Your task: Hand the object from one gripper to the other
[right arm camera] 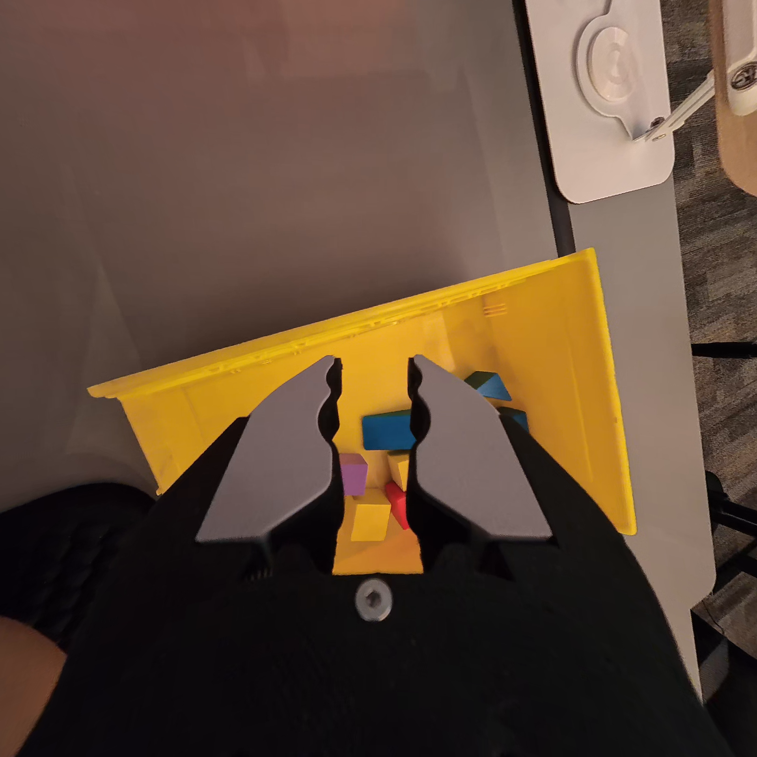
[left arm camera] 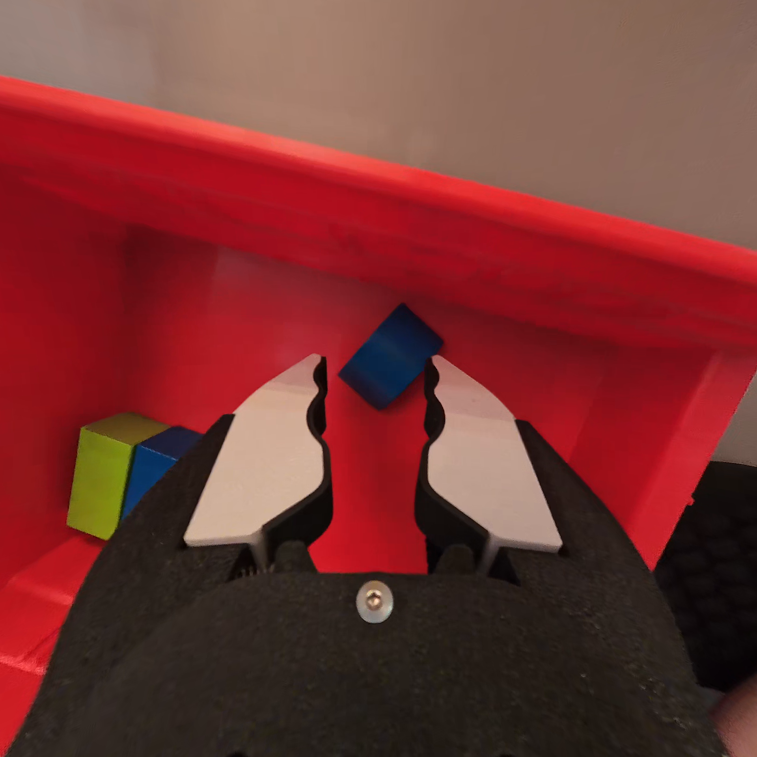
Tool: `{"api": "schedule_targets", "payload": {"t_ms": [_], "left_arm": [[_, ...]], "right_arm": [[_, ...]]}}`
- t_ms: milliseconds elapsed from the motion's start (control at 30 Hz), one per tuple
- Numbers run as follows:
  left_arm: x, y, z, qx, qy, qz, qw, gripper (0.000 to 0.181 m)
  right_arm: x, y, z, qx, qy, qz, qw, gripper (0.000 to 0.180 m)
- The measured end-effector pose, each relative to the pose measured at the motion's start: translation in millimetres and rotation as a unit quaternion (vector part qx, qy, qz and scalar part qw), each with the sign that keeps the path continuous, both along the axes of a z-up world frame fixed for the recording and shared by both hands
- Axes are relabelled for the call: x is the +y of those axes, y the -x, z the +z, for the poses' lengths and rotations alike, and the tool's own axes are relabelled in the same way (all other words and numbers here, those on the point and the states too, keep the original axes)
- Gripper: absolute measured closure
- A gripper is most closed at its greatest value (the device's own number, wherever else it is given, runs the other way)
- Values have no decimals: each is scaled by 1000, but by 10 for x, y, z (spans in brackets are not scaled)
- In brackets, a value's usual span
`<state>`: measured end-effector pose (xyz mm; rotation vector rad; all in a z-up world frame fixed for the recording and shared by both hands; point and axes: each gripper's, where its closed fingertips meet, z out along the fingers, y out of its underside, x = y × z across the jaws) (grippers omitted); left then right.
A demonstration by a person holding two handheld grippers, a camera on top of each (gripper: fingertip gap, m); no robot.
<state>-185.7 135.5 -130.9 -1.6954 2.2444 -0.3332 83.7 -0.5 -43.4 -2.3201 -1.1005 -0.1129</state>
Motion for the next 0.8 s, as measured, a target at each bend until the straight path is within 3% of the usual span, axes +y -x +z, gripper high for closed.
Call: {"api": "schedule_targets", "payload": {"t_ms": [200,800], "left_arm": [[-117,-36,-44,-4,9,-42,999,132],[-41,86,-243,46,10,-30,998,138]], "right_arm": [[-37,50,-25,3,10,14,1000,148],[-111,93,-55,10,25,33,999,148]]}}
